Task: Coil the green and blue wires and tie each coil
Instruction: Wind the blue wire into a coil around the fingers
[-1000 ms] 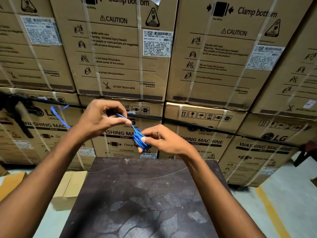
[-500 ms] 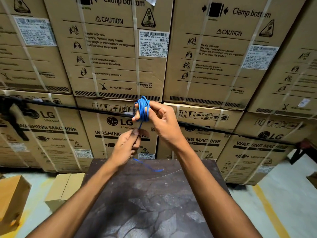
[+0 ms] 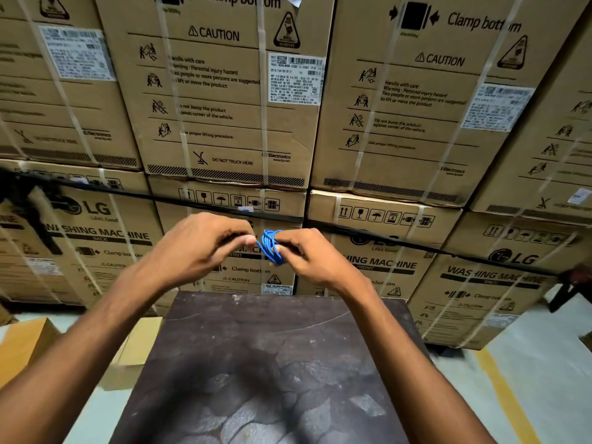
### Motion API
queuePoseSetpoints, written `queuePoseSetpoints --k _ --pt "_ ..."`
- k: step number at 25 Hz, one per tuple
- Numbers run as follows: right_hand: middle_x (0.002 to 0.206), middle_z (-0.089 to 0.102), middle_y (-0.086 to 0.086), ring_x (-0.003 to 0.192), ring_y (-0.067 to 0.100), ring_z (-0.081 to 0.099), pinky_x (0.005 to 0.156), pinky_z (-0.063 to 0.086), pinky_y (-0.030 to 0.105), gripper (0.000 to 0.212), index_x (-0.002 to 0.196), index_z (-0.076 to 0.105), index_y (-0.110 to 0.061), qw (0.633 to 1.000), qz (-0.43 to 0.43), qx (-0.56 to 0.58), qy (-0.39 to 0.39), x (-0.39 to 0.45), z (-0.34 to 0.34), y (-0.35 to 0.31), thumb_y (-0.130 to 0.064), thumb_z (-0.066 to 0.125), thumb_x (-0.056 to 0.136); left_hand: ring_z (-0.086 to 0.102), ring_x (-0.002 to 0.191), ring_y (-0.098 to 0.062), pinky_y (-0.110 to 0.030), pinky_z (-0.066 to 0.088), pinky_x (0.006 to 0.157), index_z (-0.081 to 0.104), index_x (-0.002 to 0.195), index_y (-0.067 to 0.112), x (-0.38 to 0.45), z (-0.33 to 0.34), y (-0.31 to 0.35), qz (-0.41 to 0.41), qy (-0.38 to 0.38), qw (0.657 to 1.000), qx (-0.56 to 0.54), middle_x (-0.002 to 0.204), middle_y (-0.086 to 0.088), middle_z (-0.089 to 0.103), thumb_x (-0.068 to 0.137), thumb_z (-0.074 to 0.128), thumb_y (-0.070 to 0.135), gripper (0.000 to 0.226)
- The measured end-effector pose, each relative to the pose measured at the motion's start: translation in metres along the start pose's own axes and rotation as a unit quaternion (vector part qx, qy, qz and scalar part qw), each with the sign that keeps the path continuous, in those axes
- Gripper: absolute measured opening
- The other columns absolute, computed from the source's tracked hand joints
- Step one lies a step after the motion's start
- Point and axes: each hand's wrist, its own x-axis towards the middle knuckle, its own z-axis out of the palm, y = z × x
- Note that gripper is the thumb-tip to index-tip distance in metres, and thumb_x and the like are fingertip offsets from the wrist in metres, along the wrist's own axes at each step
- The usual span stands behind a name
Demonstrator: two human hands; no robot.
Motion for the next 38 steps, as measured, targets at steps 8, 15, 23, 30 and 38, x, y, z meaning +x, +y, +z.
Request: queuePoseSetpoints --k 8,15,23,30,38 --pt "0.094 0.072 0.02 0.087 0.031 0.071 0.088 0.056 0.046 0.028 0.117 0.066 0.012 0.926 -0.05 0.369 -0.064 -0.011 -0.028 -0.018 -0.009 0.055 0.104 0.072 0.088 -0.011 -0.021 0.053 0.081 0.077 0.097 0.009 0.026 0.021 0.004 0.055 0.1 0.936 -0.333 0.093 0.003 0.076 0.098 0.061 0.011 0.016" --pt "0.088 0.073 0.003 0.086 0.023 0.069 0.09 0.051 0.042 0.059 0.12 0.057 0.023 0.854 -0.038 0.518 -0.03 -0.014 -0.01 -0.02 -0.028 0.064 0.092 0.061 0.058 -0.014 -0.014 0.051 0.054 0.061 0.104 -0.005 0.019 0.054 0.046 -0.025 0.155 0.853 -0.497 0.069 -0.013 0.064 0.108 0.026 0.011 0.038" --pt "0.092 0.074 0.005 0.085 0.018 0.07 0.086 0.056 0.035 0.053 0.117 0.067 0.006 0.828 -0.021 0.56 0.004 -0.014 -0.002 -0.023 -0.038 0.075 0.088 0.056 0.057 -0.007 -0.015 0.043 0.051 0.058 0.093 0.01 0.013 0.06 0.043 0.043 0.184 0.896 -0.401 0.078 0.002 0.054 0.102 0.026 0.061 0.061" --pt "0.093 0.074 0.014 0.082 0.022 0.073 0.083 0.06 0.032 0.025 0.12 0.063 0.012 0.783 0.048 0.605 0.134 -0.015 0.011 -0.039 -0.005 0.053 0.104 0.043 0.073 -0.004 -0.016 0.034 0.067 0.048 0.082 0.021 0.024 0.048 0.028 0.023 0.22 0.945 -0.242 0.082 0.003 0.041 0.106 0.021 0.048 0.045" --pt "0.091 0.078 0.003 0.087 0.014 0.074 0.086 0.062 0.04 0.011 0.106 0.074 -0.012 0.911 0.104 0.331 0.223 -0.011 0.009 -0.047 -0.018 0.07 0.098 0.043 0.071 -0.007 -0.022 0.033 0.06 0.045 0.085 0.018 0.027 0.054 0.02 -0.027 0.224 0.963 -0.147 0.081 0.011 0.039 0.108 0.032 0.035 0.032"
